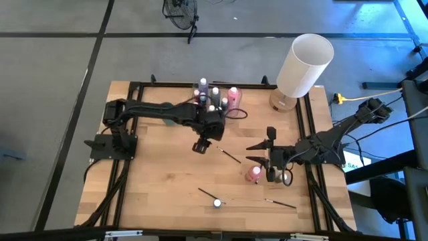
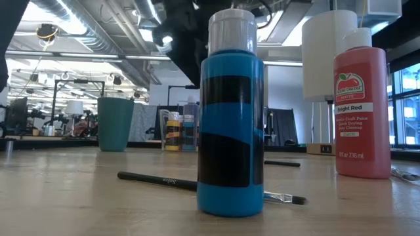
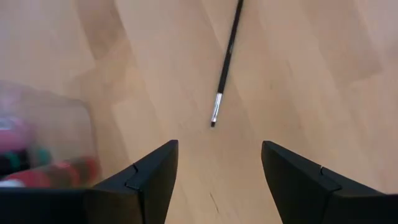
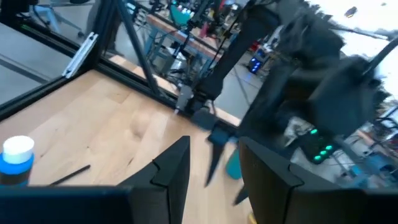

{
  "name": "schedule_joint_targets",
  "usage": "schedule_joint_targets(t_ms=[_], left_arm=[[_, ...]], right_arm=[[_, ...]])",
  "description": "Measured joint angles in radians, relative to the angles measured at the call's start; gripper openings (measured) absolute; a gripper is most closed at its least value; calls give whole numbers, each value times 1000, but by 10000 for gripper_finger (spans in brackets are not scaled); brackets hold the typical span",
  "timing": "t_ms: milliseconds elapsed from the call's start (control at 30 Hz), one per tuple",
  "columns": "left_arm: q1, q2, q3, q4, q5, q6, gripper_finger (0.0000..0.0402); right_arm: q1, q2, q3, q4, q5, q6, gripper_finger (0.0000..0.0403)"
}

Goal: Pick & Place Paint Supplies
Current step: Put the silver paint brush into the green cup

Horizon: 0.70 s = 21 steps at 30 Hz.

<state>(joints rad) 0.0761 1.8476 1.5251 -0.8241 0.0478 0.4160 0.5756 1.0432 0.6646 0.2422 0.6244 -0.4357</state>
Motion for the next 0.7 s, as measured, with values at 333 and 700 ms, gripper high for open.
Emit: schedule_joint_targets(t_ms=[333, 700], left_arm=[[0, 50, -130, 226, 0, 61, 226], [4, 135, -164, 336, 35, 50, 226]], right_arm=[[95, 0, 0, 45, 445, -27, 140], [129, -1, 0, 95, 524, -67, 140]])
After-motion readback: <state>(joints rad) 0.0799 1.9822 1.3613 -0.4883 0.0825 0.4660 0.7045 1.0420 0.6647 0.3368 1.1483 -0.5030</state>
